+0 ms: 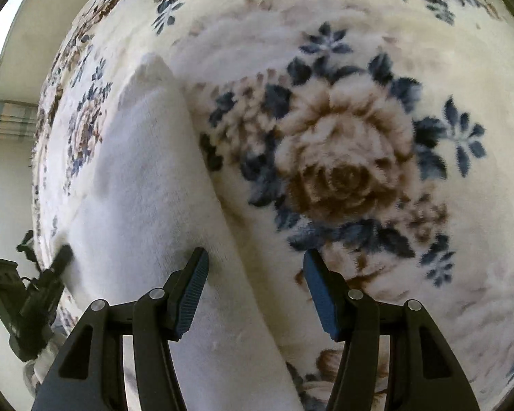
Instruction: Fold small clothes
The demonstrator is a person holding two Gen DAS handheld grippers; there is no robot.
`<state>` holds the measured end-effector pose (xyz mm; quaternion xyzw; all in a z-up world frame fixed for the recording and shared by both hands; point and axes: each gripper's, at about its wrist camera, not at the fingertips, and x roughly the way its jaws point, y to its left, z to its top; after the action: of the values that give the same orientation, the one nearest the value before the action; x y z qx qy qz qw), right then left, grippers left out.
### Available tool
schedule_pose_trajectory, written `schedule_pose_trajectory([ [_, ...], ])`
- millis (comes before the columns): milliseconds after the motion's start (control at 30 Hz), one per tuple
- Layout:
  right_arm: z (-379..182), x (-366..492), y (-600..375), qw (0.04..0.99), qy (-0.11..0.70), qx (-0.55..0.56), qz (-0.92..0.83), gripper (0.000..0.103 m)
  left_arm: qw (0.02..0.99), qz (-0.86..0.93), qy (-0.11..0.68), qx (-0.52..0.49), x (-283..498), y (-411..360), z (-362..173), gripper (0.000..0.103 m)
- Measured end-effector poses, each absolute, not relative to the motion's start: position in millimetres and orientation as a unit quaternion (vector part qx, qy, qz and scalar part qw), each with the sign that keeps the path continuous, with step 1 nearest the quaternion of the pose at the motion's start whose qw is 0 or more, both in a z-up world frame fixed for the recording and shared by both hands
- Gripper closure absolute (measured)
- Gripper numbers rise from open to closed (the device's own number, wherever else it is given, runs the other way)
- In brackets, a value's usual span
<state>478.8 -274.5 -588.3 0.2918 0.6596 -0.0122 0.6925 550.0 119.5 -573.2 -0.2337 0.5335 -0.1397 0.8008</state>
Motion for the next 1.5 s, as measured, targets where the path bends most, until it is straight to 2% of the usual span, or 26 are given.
schedule_pose_trajectory([
  [100,-594.2,485.2,-272.8,0.687,0.663,0.297,-0.010,0.043,0.790,-0.130,0.554,-0.227,566.1,125.9,-590.1,0.095],
  [167,-593.5,488.1,-269.3,0.684,0.665,0.298,-0.011,0.043,0.768,-0.135,0.581,-0.234,567.4,123.4,-601.7,0.090],
  [200,-591.3,486.7,-269.9,0.685,0.665,0.297,-0.012,0.043,0.763,-0.131,0.588,-0.233,565.4,121.7,-602.9,0.083],
  [267,-582.3,478.6,-270.3,0.684,0.664,0.303,-0.003,0.043,0.761,-0.128,0.590,-0.237,546.3,124.9,-595.3,0.079],
  [333,-570.9,460.1,-271.7,0.676,0.667,0.312,0.010,0.043,0.758,-0.126,0.588,-0.252,515.2,133.9,-583.6,0.066],
  [367,-564.4,446.7,-272.2,0.671,0.670,0.317,0.016,0.043,0.759,-0.118,0.587,-0.256,496.3,139.0,-577.1,0.055],
  [400,-558.8,433.5,-272.7,0.667,0.673,0.319,0.023,0.043,0.756,-0.116,0.586,-0.267,469.0,146.1,-569.7,0.052],
  [533,-544.2,354.7,-264.6,0.638,0.704,0.309,0.041,0.043,0.738,-0.114,0.604,-0.278,381.6,153.6,-553.8,0.051],
  [733,-575.1,218.8,-223.7,0.549,0.778,0.303,0.044,0.043,0.672,-0.111,0.683,-0.263,260.3,129.2,-582.2,0.051],
  [833,-592.8,185.7,-209.4,0.532,0.786,0.313,0.027,0.043,0.651,-0.107,0.712,-0.239,222.9,110.7,-606.0,0.051],
  [900,-600.3,171.6,-200.7,0.535,0.781,0.323,0.020,0.045,0.654,-0.105,0.716,-0.222,208.5,100.6,-613.3,0.056],
  [933,-600.3,166.3,-199.9,0.544,0.775,0.322,0.017,0.051,0.668,-0.106,0.704,-0.216,203.5,98.0,-611.0,0.065],
  [967,-599.4,160.5,-198.0,0.556,0.770,0.313,0.009,0.085,0.679,-0.103,0.695,-0.213,198.1,97.9,-608.0,0.100],
  [1000,-598.7,157.7,-196.4,0.561,0.769,0.308,0.002,0.098,0.681,-0.098,0.688,-0.229,194.3,101.7,-606.4,0.098],
  [1167,-596.0,138.9,-188.1,0.570,0.770,0.285,-0.011,0.099,0.691,-0.064,0.672,-0.259,182.0,124.2,-604.2,0.098],
  [1267,-606.9,137.0,-182.5,0.559,0.776,0.291,0.012,0.099,0.684,-0.064,0.677,-0.265,179.4,128.6,-601.5,0.094],
  [1333,-612.0,140.9,-184.3,0.553,0.777,0.301,0.023,0.095,0.680,-0.070,0.673,-0.283,178.1,132.7,-596.5,0.085],
  [1367,-610.5,143.3,-188.3,0.548,0.776,0.312,0.030,0.084,0.681,-0.074,0.667,-0.293,178.8,134.8,-593.2,0.067],
  [1400,-608.3,145.6,-193.4,0.545,0.771,0.328,0.039,0.068,0.683,-0.080,0.661,-0.300,178.7,138.2,-592.0,0.048],
  [1433,-606.7,147.2,-197.7,0.546,0.765,0.338,0.044,0.058,0.685,-0.086,0.654,-0.308,180.0,140.4,-591.8,0.042],
  [1467,-605.4,147.8,-202.3,0.548,0.758,0.349,0.052,0.038,0.685,-0.091,0.649,-0.319,181.7,141.4,-594.4,0.038],
  [1500,-606.4,148.6,-206.3,0.550,0.753,0.356,0.060,0.033,0.679,-0.099,0.648,-0.332,184.3,141.1,-599.5,0.038],
])
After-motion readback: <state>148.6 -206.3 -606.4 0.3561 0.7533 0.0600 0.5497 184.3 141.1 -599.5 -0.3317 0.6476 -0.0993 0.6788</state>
